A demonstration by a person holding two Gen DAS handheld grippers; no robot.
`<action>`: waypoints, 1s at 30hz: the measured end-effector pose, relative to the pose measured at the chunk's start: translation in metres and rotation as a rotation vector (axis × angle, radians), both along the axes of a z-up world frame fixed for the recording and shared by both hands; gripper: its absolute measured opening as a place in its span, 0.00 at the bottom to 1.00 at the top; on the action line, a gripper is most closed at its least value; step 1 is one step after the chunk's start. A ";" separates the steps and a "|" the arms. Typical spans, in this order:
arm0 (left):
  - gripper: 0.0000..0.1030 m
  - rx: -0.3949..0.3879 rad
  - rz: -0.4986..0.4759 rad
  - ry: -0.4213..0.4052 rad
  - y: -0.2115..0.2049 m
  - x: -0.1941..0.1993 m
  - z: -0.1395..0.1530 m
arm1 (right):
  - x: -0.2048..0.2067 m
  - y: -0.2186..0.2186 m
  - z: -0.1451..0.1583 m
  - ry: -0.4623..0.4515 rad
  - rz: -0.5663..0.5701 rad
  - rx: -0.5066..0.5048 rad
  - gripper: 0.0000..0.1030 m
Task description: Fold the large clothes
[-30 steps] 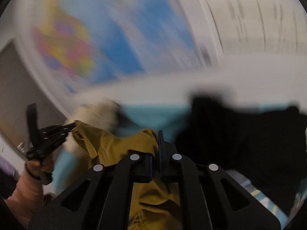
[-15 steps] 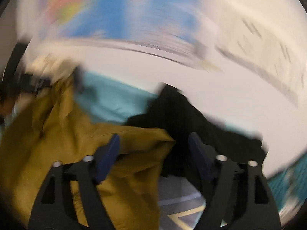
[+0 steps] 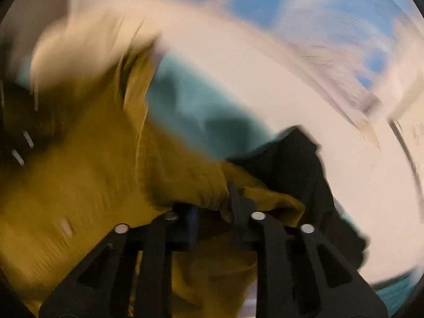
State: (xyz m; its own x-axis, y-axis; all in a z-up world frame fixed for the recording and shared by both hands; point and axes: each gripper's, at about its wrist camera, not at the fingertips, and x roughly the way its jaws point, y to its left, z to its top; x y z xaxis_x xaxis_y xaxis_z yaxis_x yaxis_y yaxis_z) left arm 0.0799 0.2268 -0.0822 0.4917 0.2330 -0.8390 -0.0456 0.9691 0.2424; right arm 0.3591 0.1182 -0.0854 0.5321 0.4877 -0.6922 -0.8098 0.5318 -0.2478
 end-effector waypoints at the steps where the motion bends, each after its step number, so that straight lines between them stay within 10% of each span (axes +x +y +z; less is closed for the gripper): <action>1: 0.02 -0.035 0.012 -0.013 0.006 0.001 0.006 | 0.011 -0.008 0.012 0.045 -0.033 0.071 0.15; 5: 0.01 -0.080 0.109 -0.152 0.044 0.010 0.048 | 0.055 -0.036 0.034 0.228 -0.179 0.302 0.15; 10: 0.01 -0.143 0.220 -0.223 0.093 0.037 0.069 | 0.079 -0.044 -0.003 0.345 -0.315 0.311 0.19; 12: 0.02 -0.140 0.252 -0.184 0.105 0.048 0.058 | 0.072 -0.050 -0.001 0.347 -0.311 0.329 0.38; 19: 0.42 -0.087 0.183 -0.274 0.093 -0.007 0.059 | -0.027 -0.131 0.031 0.245 -0.223 0.338 0.87; 30: 0.73 -0.199 -0.072 -0.146 -0.010 -0.076 0.026 | -0.187 -0.172 -0.026 0.432 -0.069 0.279 0.82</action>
State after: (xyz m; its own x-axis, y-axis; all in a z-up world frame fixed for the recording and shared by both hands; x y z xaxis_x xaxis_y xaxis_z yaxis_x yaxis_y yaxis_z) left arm 0.0037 0.2171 -0.0566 0.6200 0.0310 -0.7840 0.0043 0.9991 0.0429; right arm 0.1726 -0.0539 -0.1118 0.2640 0.6587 -0.7046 -0.7676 0.5858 0.2601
